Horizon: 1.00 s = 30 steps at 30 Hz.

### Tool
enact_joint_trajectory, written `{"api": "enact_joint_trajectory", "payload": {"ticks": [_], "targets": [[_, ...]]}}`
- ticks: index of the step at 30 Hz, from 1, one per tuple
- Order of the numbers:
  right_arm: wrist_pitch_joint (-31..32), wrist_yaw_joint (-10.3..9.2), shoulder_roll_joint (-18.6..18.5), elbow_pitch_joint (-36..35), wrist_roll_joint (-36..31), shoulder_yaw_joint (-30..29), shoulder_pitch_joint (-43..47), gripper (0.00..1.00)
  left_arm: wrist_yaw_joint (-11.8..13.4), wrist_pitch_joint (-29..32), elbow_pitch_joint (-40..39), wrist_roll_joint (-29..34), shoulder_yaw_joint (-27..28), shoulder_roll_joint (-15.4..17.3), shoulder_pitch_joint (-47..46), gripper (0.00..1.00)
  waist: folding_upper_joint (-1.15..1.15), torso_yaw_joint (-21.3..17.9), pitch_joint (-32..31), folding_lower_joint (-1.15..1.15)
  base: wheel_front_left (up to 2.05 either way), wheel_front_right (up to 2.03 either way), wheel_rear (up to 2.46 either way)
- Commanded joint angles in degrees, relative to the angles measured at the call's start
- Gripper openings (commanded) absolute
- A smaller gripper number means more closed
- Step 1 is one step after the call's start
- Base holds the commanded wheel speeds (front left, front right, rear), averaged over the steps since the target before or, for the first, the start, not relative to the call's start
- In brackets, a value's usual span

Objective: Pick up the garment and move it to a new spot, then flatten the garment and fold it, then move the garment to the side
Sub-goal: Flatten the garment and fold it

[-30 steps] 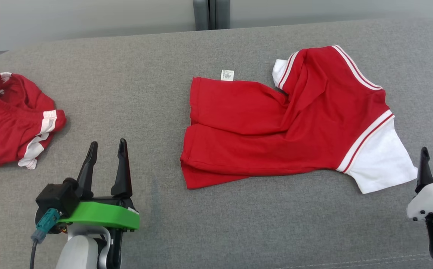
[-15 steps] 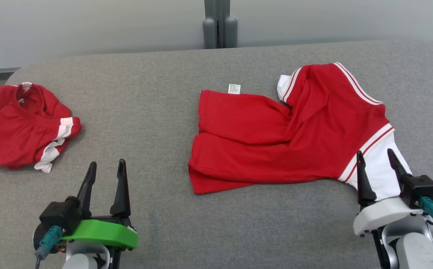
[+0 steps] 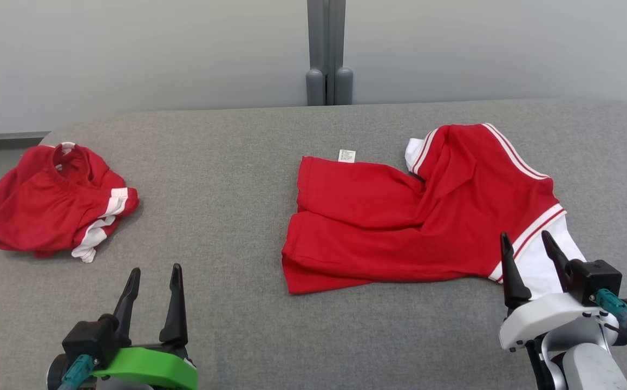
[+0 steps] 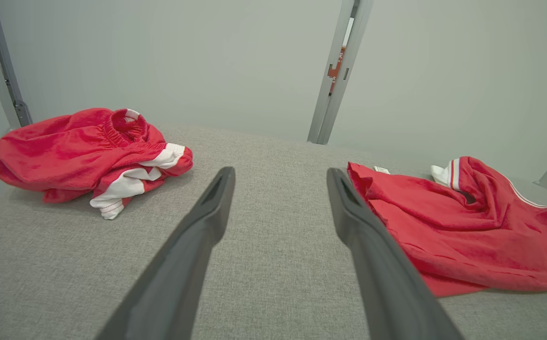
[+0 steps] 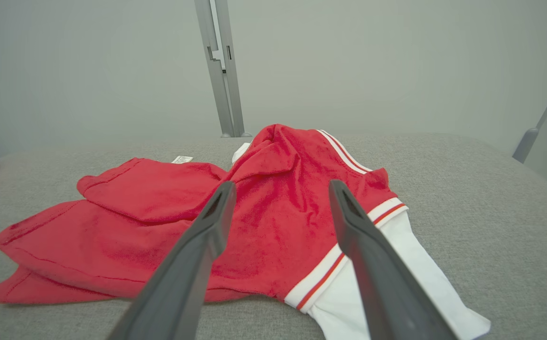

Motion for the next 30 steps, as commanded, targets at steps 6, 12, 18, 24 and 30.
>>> {"api": "enact_joint_trajectory", "payload": {"ticks": [6, 12, 18, 24, 30], "targets": [[1.5, -0.01, -0.4, -1.4, 0.9, 2.2, -0.1, 1.00, -0.2, 0.0, 1.0, 0.2, 0.3, 0.4, 0.5, 1.00, 0.00, -0.7, -0.2, 0.00, 0.00, 0.00, 0.00], [2.9, -0.01, -1.0, -2.4, 2.0, 3.8, -0.7, 1.00, -0.2, 0.0, 2.8, -0.2, -0.1, 0.7, -1.9, 1.00, 0.00, -1.0, 0.3, 0.00, 0.00, 0.00, 0.00], [3.8, -0.01, -1.6, -2.3, 3.0, 4.5, -0.6, 1.00, -0.2, 0.0, 3.4, -0.5, -0.4, 0.8, -2.7, 1.00, 0.00, -1.2, 0.5, 0.00, 0.00, 0.00, 0.00], [4.3, -0.01, -1.6, -2.3, 3.6, 5.2, -0.4, 1.00, -0.2, 0.0, 3.6, -0.6, -0.7, 0.7, -2.3, 1.00, 0.00, -1.4, 0.7, 0.00, 0.00, 0.00, 0.00], [7.3, -0.01, -3.0, -3.4, 4.3, 4.2, -1.2, 1.00, -0.2, 0.0, 5.3, -1.2, -3.6, 0.6, -4.6, 1.00, 0.00, -1.5, 2.1, 0.00, 0.00, 0.00, 0.00]]}}
